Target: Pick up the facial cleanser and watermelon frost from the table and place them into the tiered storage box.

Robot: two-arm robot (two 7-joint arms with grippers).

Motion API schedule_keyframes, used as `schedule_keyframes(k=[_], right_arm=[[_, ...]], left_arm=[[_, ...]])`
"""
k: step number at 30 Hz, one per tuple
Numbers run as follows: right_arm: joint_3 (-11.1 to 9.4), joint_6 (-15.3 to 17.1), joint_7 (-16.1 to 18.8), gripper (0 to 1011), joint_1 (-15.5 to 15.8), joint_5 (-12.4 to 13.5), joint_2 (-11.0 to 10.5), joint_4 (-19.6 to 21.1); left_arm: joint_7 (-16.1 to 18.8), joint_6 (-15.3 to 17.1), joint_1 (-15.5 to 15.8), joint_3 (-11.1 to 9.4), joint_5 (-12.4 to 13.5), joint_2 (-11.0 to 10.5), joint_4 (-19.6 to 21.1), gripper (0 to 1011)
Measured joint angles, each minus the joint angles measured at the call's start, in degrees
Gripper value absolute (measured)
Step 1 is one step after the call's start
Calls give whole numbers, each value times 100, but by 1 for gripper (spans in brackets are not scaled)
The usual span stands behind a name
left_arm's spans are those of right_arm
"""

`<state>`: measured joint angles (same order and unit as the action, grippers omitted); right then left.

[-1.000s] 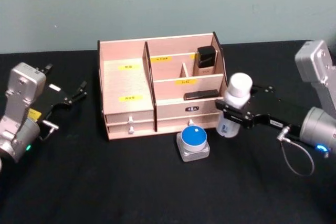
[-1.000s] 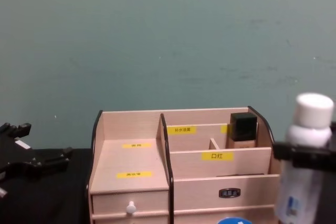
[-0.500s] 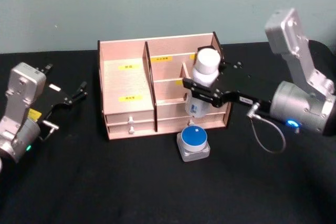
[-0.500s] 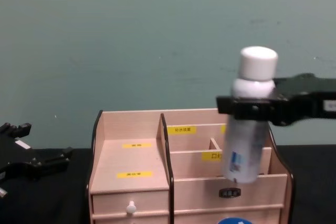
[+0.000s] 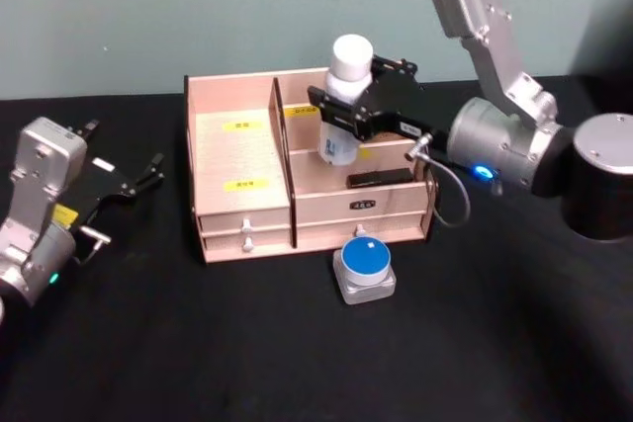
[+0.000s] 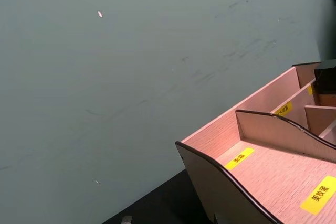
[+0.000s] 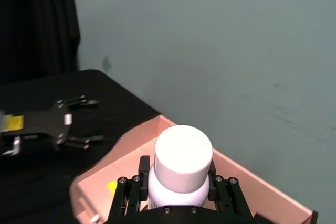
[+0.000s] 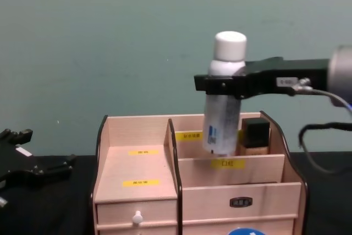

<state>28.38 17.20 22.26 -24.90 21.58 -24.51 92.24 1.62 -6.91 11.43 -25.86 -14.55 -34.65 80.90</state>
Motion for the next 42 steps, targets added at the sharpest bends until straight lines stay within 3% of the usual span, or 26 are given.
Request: schedule_keyframes(k=[14,24,42], right_arm=[[165,-157,-134,605,-600,-462,715,-1081],[164,-310,-127,605,-758,-697,952,-1480],[11,-421,-71,605,-850,-888,1203,-1893]], left_arm=[[0,0,0,0,0,0,0,1010],[0,0,0,0,0,0,0,1010],[0,0,0,0,0,0,0,1010]])
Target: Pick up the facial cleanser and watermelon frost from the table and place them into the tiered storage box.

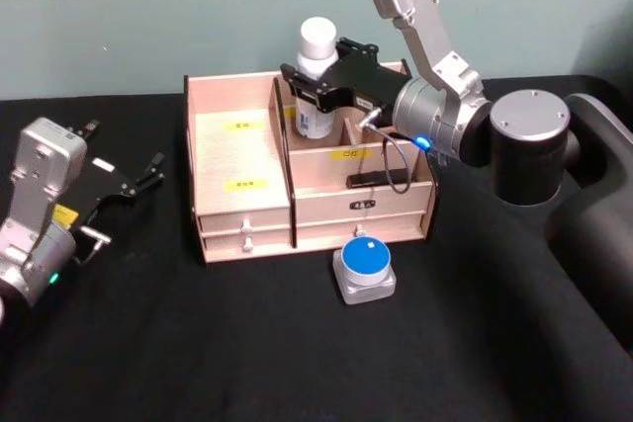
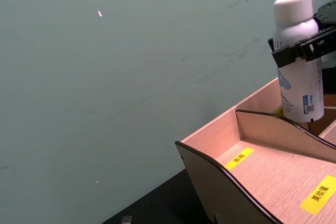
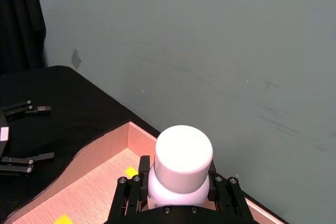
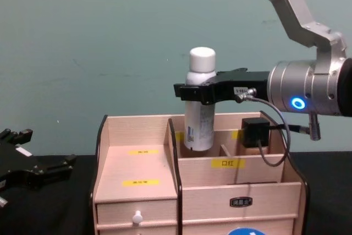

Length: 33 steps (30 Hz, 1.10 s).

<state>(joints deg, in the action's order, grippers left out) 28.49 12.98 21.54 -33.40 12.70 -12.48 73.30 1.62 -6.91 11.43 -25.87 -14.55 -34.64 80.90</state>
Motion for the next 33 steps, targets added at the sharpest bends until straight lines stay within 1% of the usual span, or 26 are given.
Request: schedule_keyframes(k=[15,16,33], right_arm=[[-76,-59,115,605,-92,-22,147,-424],[-85,-59,148,605,-118,-14,167,-526],[-48,-83,266,605,-234,12,280,-951]], left_arm=[[0,0,0,0,0,0,0,1009],[0,0,0,0,0,0,0,1010],[0,0,0,0,0,0,0,1010]])
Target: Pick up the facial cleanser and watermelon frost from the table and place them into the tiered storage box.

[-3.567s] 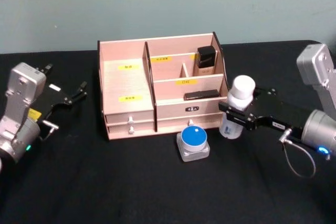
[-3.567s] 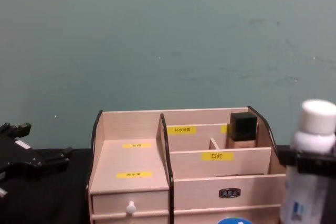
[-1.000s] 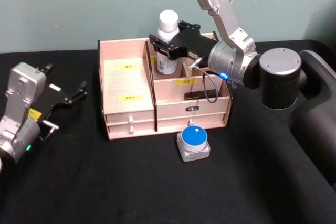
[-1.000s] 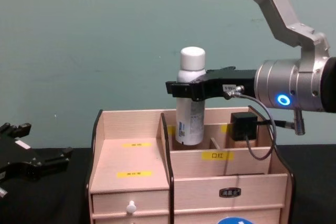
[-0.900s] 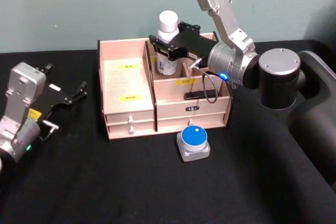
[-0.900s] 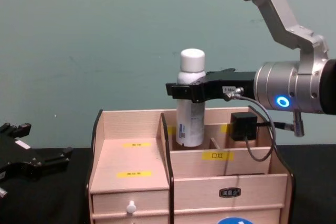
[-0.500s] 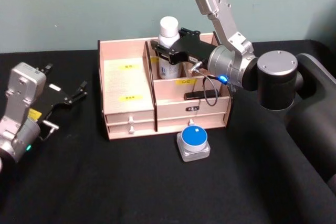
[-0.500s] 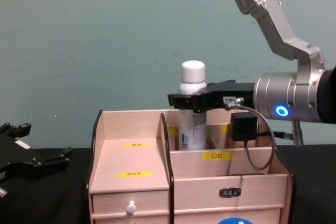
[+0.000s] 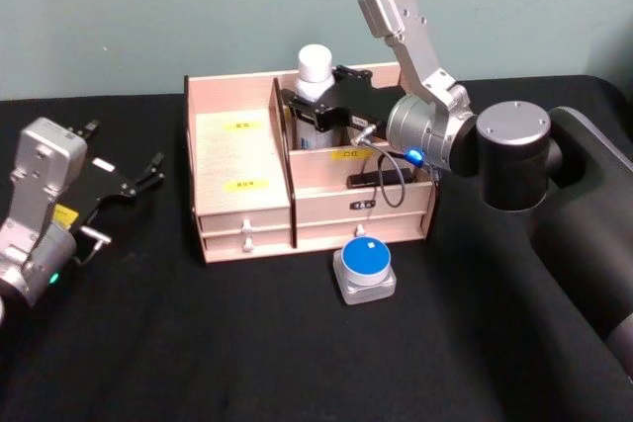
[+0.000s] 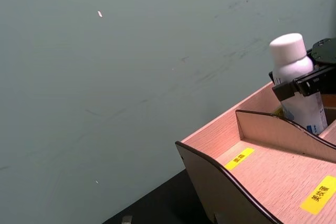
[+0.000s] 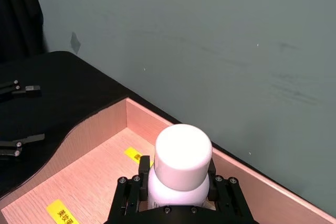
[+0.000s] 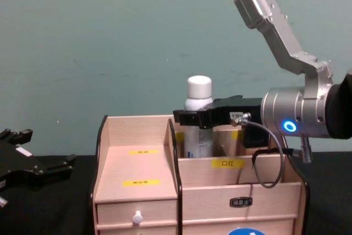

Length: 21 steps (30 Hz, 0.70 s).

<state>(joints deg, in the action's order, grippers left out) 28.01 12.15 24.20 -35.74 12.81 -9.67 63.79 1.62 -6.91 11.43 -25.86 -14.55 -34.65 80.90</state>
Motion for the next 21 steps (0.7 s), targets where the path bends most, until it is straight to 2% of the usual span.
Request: schedule_keyframes(k=[21], right_arm=[[63,21,-23,605,-32,-140,36,-244]], left_arm=[[0,0,1,0,0,0,0,1010]])
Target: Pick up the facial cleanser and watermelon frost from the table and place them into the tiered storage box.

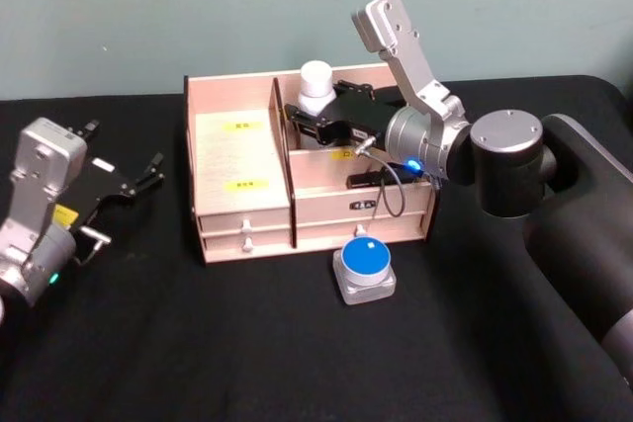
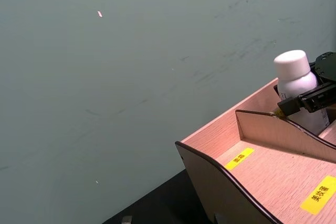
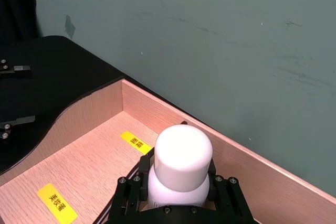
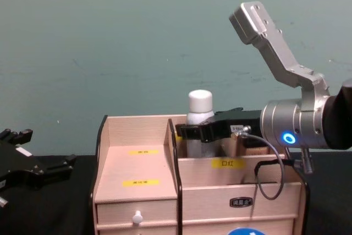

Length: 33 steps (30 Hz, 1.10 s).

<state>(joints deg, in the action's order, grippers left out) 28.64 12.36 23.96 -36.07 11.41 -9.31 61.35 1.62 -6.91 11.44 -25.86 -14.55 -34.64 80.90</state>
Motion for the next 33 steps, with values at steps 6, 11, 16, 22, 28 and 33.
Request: schedule_keyframes(k=[6,11,16,22,28,33], right_arm=[[0,0,-5,605,0,2,-1,0],[-3,-1,-6,644,0,7,-1,0],[-5,-3,-6,774,0,10,-1,1],[-6,-5,-6,942,1,12,-1,3],[-48,68,16,1000,58,20,-91,247],[-51,277,69,1000,177,1,-316,782]], left_arm=[[0,0,0,0,0,0,0,1009],[0,0,0,0,0,0,0,1010],[0,0,0,0,0,0,0,1009],[0,0,0,0,0,0,0,1010],[0,0,0,0,0,0,0,1009],[0,0,0,0,0,0,0,1010]])
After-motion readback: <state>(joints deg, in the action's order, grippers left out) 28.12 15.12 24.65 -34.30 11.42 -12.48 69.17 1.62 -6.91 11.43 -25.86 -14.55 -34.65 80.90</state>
